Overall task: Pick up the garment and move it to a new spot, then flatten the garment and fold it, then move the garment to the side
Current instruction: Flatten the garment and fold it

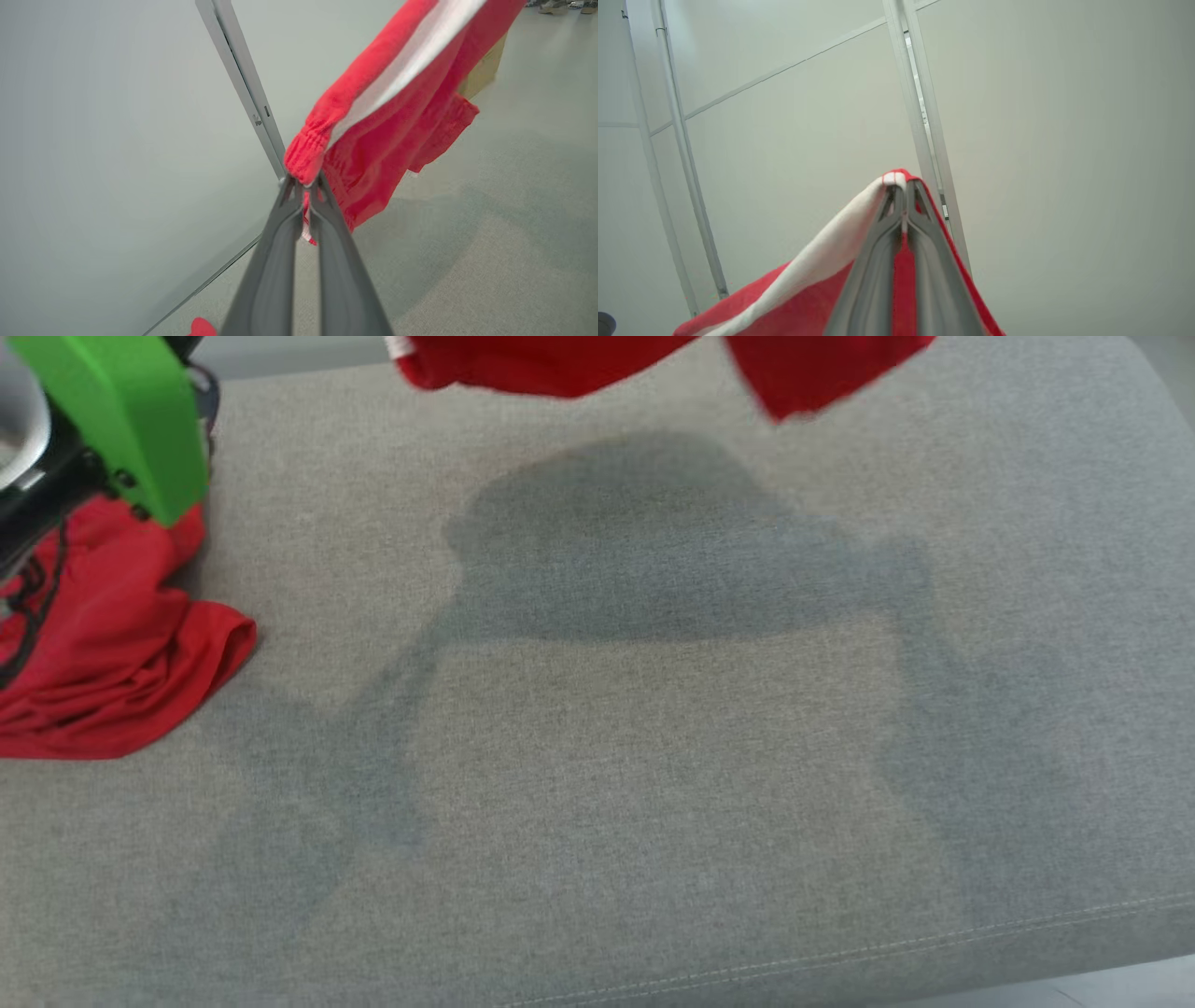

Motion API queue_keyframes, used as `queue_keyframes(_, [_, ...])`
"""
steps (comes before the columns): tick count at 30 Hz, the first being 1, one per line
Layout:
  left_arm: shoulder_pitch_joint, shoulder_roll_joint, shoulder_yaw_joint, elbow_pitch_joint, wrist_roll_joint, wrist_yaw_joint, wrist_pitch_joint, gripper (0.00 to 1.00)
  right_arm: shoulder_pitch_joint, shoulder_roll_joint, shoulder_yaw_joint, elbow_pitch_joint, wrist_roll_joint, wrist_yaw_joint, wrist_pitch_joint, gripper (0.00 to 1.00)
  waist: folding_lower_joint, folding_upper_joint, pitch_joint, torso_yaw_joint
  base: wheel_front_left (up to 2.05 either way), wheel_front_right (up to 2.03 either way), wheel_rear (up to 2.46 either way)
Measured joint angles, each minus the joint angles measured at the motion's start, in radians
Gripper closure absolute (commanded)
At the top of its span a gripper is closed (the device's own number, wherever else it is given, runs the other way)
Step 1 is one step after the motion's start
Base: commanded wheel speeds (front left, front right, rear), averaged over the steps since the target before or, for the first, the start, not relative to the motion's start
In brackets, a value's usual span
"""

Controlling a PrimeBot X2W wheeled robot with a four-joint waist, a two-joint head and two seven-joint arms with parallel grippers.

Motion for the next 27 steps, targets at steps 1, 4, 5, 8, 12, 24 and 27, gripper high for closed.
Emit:
queue_keyframes(1, [-0.018, -0.020, -0.007, 0.000, 0.030, -0.017, -0.030, 1.00, -0.029, 0.014, 0.000, 0.001, -0.010, 0.001, -0.014, 1.00, 0.0000, 0.0000, 0.013, 0.005, 0.00, 0.00, 0.00])
queue_keyframes(4, [-0.069, -0.063, -0.005, -0.004, 0.106, -0.035, -0.132, 1.00, -0.053, 0.037, 0.024, 0.001, -0.022, 0.001, -0.048, 1.00, 0.0000, 0.0000, 0.053, 0.020, 0.00, 0.00, 0.00])
queue_keyframes(5, [-0.072, -0.067, -0.004, -0.009, 0.121, -0.038, -0.160, 1.00, -0.045, 0.037, 0.039, -0.005, -0.026, 0.001, -0.055, 1.00, 0.0000, 0.0000, 0.066, 0.025, 0.00, 0.00, 0.00])
queue_keyframes(8, [-0.022, -0.078, 0.012, -0.017, 0.117, -0.029, -0.238, 1.00, 0.046, 0.038, 0.084, -0.046, -0.025, 0.004, -0.071, 1.00, 0.0000, 0.0000, 0.107, 0.036, 0.00, 0.00, 0.00])
queue_keyframes(12, [0.156, -0.074, -0.008, -0.031, 0.115, -0.020, -0.323, 1.00, 0.275, 0.038, 0.113, -0.076, -0.002, 0.006, -0.071, 1.00, 0.0000, 0.0000, 0.163, 0.045, 0.00, 0.00, 0.00])
queue_keyframes(24, [0.517, -0.087, -0.088, 0.075, 0.121, -0.017, -0.574, 1.00, 0.609, 0.000, 0.047, -0.021, 0.035, 0.041, -0.213, 1.00, 0.0000, 0.0000, 0.201, 0.058, 0.00, 0.00, 0.00])
queue_keyframes(27, [0.580, -0.087, -0.108, 0.083, 0.107, -0.018, -0.594, 1.00, 0.649, -0.016, 0.050, -0.012, 0.048, 0.066, -0.213, 1.00, 0.0000, 0.0000, 0.171, 0.053, 0.00, 0.00, 0.00])
